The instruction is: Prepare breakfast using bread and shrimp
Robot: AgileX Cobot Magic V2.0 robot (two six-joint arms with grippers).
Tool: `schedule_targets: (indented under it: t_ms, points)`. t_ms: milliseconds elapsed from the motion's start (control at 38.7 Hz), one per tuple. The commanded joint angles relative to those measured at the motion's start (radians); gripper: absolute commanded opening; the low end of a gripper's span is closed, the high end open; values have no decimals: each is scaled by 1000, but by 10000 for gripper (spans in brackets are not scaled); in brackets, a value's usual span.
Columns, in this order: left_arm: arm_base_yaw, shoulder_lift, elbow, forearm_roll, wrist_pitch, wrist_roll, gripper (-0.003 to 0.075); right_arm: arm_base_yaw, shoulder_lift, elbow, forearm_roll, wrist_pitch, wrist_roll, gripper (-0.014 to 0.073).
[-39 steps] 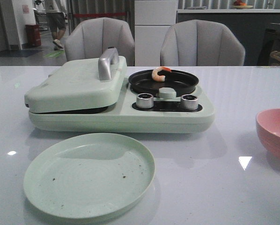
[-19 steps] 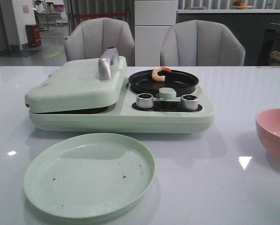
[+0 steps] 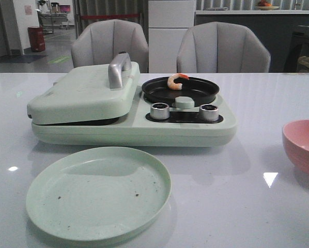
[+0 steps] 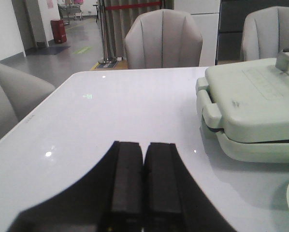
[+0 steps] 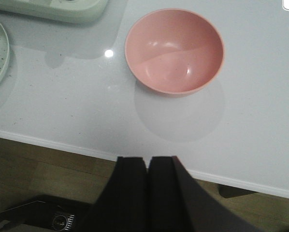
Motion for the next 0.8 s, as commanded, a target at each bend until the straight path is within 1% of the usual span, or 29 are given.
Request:
schedule_targets:
  t_ms: [0,26,78,284,775]
  points:
    - [2,-23,11,-4,-203,-20,101,2,3,-26,1,-60,1,44]
    - [2,-23,6,-4,-183,-20,101,2,3,-26,1,-60,1,44]
    - [-4,-23,8,-4,-210,-20,101,2,3,-26,1,-60,1,44]
    - [-59,-23,8,-4,-214,-20,101,2,3,-26,1,-60,1,44]
    - [-76,-23,8,-4,-214,-20,101,2,3,-26,1,-60,1,44]
